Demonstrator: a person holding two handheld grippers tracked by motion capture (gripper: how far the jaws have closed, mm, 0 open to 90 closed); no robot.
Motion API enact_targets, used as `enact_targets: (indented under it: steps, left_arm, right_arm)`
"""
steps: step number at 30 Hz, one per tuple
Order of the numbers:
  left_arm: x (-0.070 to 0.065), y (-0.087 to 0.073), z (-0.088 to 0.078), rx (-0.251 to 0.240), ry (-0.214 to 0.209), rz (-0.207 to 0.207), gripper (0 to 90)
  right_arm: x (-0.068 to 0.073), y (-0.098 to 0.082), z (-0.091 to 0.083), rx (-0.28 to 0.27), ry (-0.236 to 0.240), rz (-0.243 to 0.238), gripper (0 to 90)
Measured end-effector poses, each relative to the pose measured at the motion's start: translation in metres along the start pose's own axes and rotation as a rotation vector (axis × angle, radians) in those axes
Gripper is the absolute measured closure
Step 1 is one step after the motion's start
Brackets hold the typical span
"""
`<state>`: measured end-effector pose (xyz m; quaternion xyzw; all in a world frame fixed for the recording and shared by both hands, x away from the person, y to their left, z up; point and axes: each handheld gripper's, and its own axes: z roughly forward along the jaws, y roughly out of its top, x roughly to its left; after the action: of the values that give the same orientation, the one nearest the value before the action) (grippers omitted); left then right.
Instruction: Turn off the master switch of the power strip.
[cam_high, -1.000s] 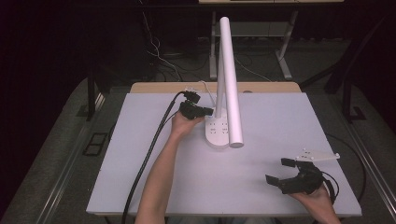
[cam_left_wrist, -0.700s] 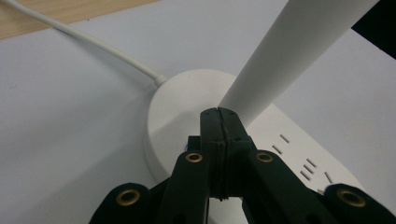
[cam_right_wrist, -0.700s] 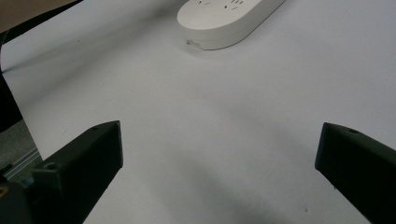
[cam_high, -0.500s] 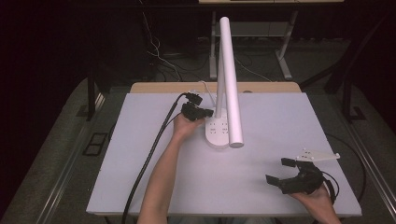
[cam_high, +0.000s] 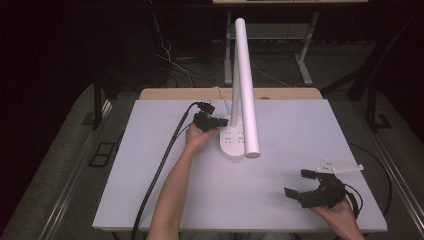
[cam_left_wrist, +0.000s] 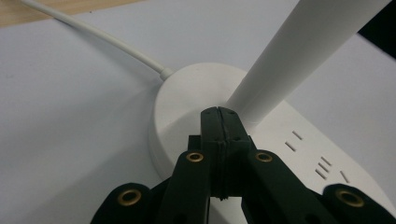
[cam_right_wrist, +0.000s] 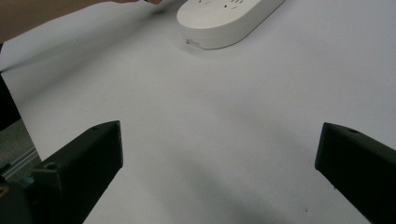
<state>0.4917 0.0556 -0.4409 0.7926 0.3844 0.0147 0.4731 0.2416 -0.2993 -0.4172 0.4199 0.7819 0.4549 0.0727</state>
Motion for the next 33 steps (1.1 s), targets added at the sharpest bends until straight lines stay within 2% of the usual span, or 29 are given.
enact_targets:
  steps: [3, 6, 7, 8, 11, 14, 24, 27, 28, 32, 33]
  left_arm:
    - [0.003, -0.001, -0.001, -0.001, -0.01, -0.015, 90.0]
    - [0.0, 0.0, -0.001, 0.008, 0.006, -0.002, 90.0]
    - [-0.001, 0.0, 0.0, -0.001, 0.011, -0.011, 90.0]
    - [0.0, 0.0, -0.001, 0.013, 0.011, -0.002, 90.0]
    - [0.001, 0.001, 0.0, 0.013, -0.001, -0.056, 90.0]
    - [-0.002, 0.003, 0.001, 0.022, 0.012, -0.068, 90.0]
    - [-0.008, 0.006, 0.003, 0.045, 0.054, -0.048, 90.0]
    - [-0.007, 0.006, 0.002, 0.042, 0.048, -0.069, 90.0]
    - [-0.006, 0.006, 0.001, 0.052, 0.043, -0.062, 90.0]
    - [-0.004, 0.002, 0.0, 0.032, 0.035, -0.068, 90.0]
    - [-0.004, 0.002, 0.001, 0.022, 0.033, -0.084, 90.0]
  right_arm:
    - [-0.001, 0.0, 0.001, 0.0, -0.003, -0.008, 0.2]
    - [0.0, 0.0, 0.0, 0.001, -0.003, 0.001, 0.2]
    - [0.0, 0.0, 0.0, -0.004, -0.004, -0.001, 0.2]
    - [0.0, 0.0, 0.0, -0.004, -0.004, -0.001, 0.2]
    - [-0.001, 0.0, 0.0, -0.005, -0.005, -0.002, 0.2]
    - [0.0, 0.0, 0.0, -0.005, -0.005, 0.002, 0.2]
    - [0.0, -0.001, -0.001, -0.012, -0.008, -0.001, 0.2]
    - [0.0, 0.0, -0.002, -0.012, -0.009, -0.002, 0.2]
    - [0.0, 0.0, -0.002, -0.013, -0.009, -0.002, 0.2]
    - [0.0, 0.0, -0.001, -0.009, -0.01, 0.004, 0.2]
    - [0.0, 0.0, -0.001, -0.012, -0.01, 0.002, 0.2]
